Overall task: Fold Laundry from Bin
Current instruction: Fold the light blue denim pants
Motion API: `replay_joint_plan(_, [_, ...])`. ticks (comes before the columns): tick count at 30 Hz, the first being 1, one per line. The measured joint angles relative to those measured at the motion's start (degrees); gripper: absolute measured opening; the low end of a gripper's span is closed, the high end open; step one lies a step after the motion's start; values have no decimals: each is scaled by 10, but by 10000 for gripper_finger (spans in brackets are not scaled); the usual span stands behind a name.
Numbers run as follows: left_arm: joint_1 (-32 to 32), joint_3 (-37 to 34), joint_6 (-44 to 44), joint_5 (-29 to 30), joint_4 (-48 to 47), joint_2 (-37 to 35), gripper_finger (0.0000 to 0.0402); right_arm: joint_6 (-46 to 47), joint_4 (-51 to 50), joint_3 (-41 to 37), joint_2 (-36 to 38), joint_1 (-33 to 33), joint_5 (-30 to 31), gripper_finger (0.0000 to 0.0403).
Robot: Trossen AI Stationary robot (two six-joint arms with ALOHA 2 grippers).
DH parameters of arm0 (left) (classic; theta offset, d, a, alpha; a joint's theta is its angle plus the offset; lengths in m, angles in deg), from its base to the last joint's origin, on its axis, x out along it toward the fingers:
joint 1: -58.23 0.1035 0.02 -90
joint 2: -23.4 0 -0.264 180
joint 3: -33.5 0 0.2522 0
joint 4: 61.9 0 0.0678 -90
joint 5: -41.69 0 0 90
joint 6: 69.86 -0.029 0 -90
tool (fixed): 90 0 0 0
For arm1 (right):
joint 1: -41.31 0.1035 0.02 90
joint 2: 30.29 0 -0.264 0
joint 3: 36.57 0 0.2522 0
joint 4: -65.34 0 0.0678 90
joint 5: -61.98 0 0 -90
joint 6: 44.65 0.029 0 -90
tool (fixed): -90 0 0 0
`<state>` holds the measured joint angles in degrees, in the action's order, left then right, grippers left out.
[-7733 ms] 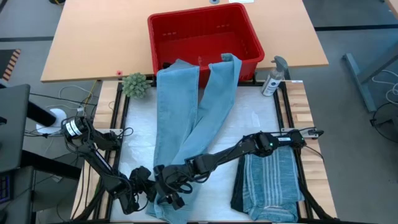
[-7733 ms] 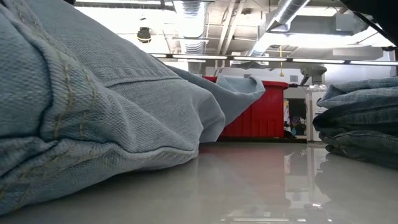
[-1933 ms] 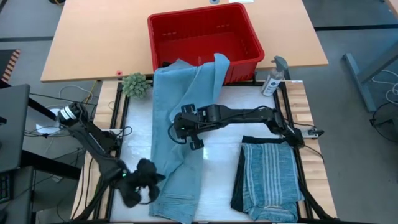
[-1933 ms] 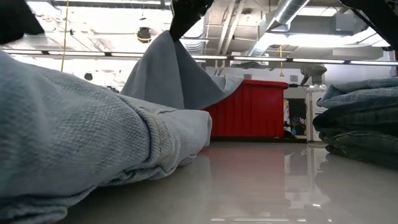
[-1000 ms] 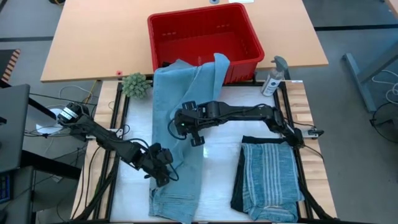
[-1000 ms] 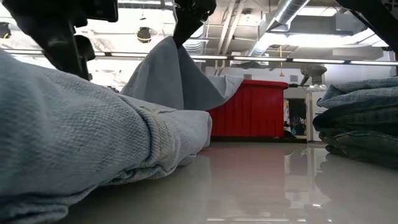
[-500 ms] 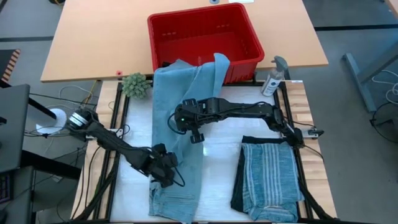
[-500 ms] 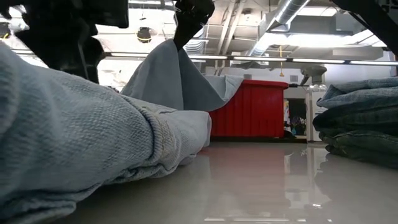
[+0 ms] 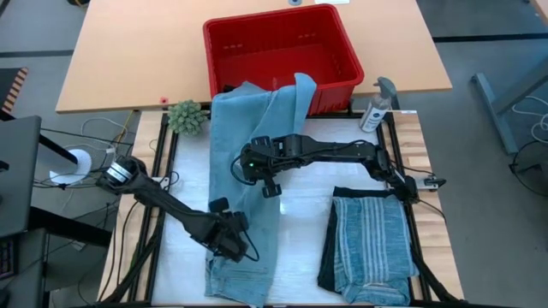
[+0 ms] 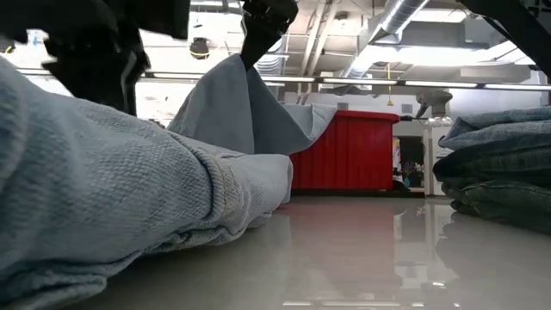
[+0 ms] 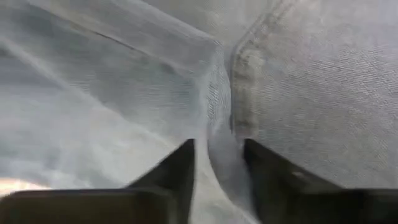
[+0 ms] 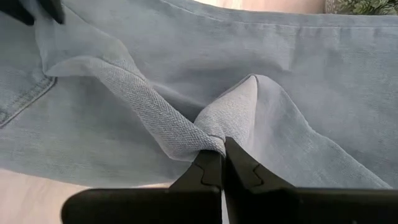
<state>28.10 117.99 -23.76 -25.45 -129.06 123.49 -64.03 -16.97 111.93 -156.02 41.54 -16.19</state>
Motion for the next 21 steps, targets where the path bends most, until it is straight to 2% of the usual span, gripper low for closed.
replay_joint_plan(3, [-14,19,6,14,-19,-1,32,1,1,0,0,0,0,21])
replay_joint_plan(4, [-19,21,10,14,-21,-1,17,3,2,0,0,0,0,21])
replay_joint_plan(8, [-47,15,89,21,-27,-1,9,7,7,0,0,0,1,21])
replay_joint_plan(14, [-90,-8,195,41,-33,-1,3,29,67,0,0,-7,3,21])
replay_joint_plan(21, [-132,-34,315,41,-118,-1,3,54,113,0,-11,-13,5,23])
